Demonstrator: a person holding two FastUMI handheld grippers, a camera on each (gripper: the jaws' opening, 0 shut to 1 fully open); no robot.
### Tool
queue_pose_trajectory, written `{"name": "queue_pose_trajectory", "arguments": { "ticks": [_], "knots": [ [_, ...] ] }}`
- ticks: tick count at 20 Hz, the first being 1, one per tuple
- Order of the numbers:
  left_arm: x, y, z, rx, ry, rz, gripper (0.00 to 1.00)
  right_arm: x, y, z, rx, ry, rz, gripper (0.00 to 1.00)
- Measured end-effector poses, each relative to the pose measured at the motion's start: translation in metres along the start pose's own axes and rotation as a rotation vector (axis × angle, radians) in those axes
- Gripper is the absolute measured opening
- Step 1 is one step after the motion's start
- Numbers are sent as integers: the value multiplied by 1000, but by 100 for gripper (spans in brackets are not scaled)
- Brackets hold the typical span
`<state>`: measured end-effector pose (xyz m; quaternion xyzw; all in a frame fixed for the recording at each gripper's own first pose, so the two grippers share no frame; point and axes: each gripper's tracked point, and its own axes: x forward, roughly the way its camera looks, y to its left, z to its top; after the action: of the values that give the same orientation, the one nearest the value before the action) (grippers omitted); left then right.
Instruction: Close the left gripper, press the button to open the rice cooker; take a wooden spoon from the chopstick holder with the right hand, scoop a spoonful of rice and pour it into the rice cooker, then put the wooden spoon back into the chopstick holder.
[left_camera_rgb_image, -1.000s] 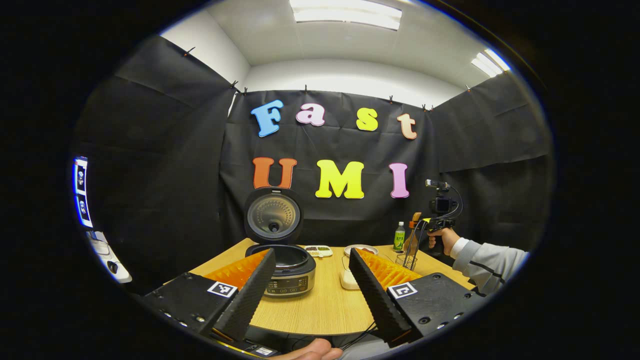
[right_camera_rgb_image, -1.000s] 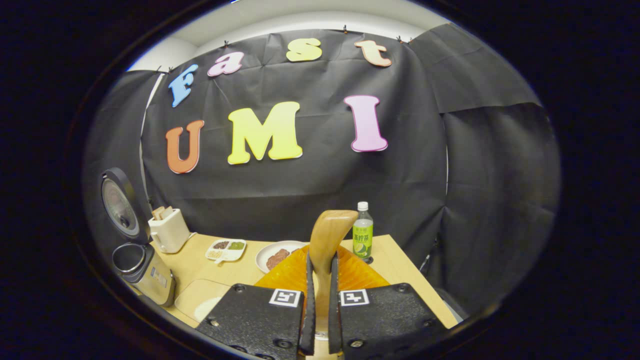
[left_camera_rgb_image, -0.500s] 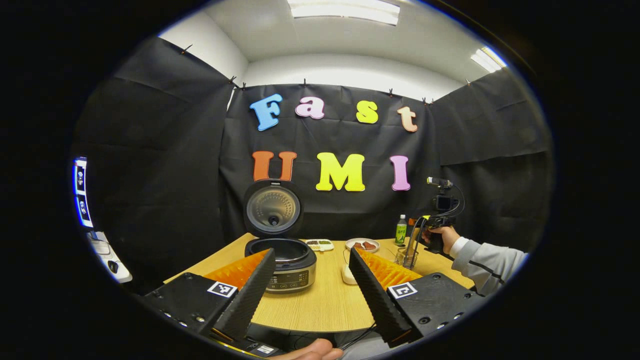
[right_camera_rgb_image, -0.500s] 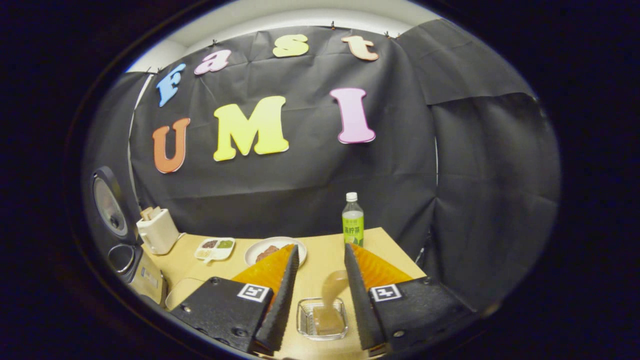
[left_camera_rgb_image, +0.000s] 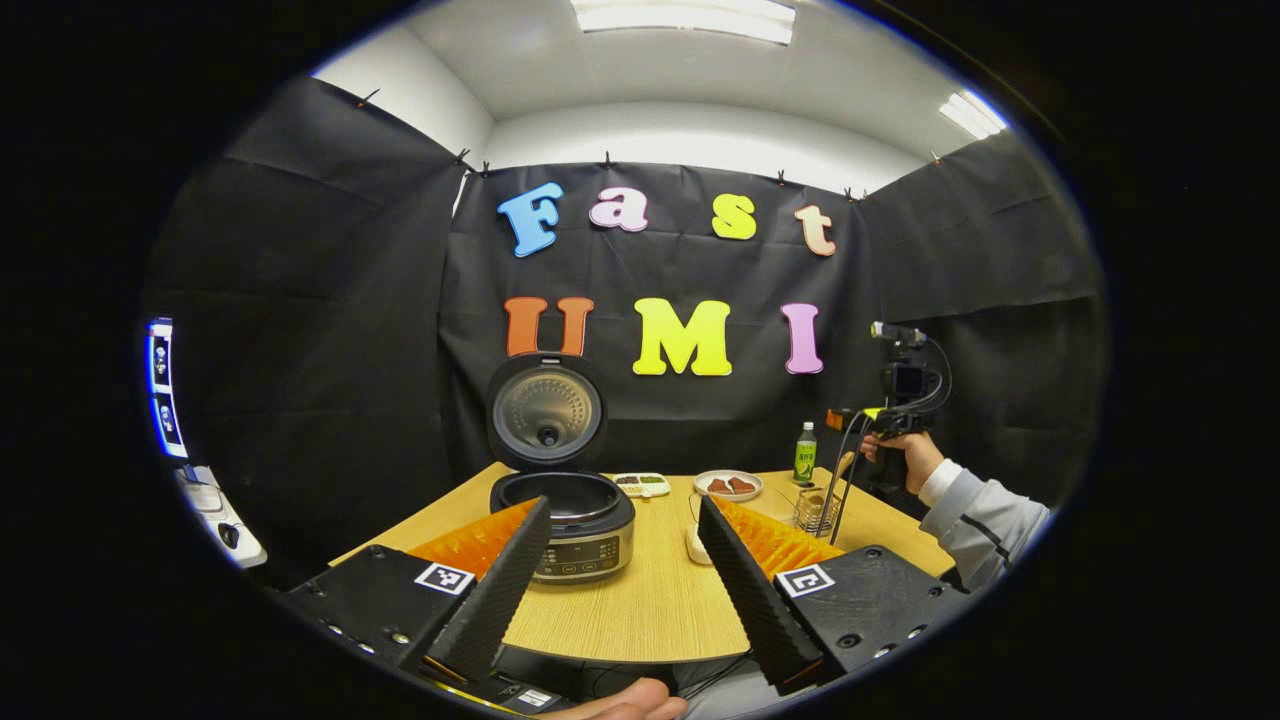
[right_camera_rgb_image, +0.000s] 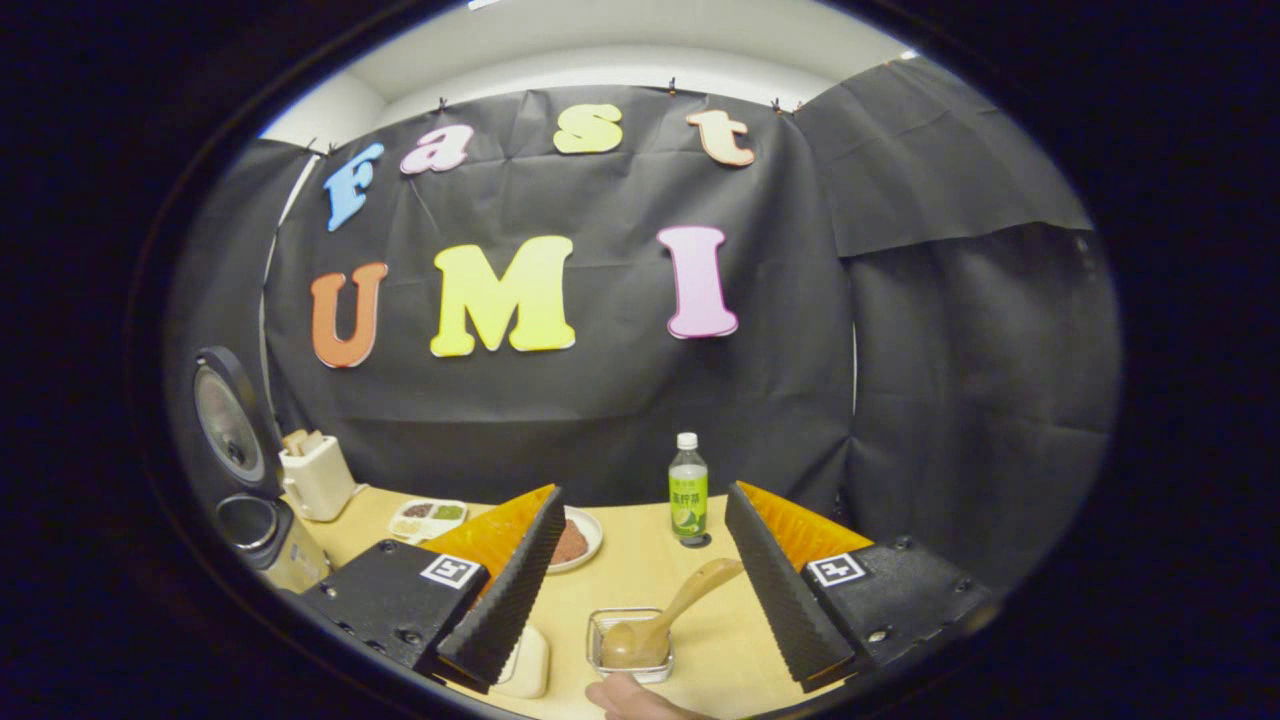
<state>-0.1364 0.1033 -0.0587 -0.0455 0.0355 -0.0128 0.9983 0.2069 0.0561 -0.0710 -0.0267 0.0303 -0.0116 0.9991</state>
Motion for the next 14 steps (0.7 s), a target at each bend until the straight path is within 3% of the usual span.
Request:
{"name": "queue_pose_trajectory", "arguments": {
  "ticks": [6, 14],
  "knots": [
    [1, -3, 6, 11, -3, 5, 94, -75, 9, 29, -24, -18, -27, 100],
    [31, -8, 40, 33, -23, 17, 94, -175, 44, 41, -36, -115, 72, 100]
  ]
}}
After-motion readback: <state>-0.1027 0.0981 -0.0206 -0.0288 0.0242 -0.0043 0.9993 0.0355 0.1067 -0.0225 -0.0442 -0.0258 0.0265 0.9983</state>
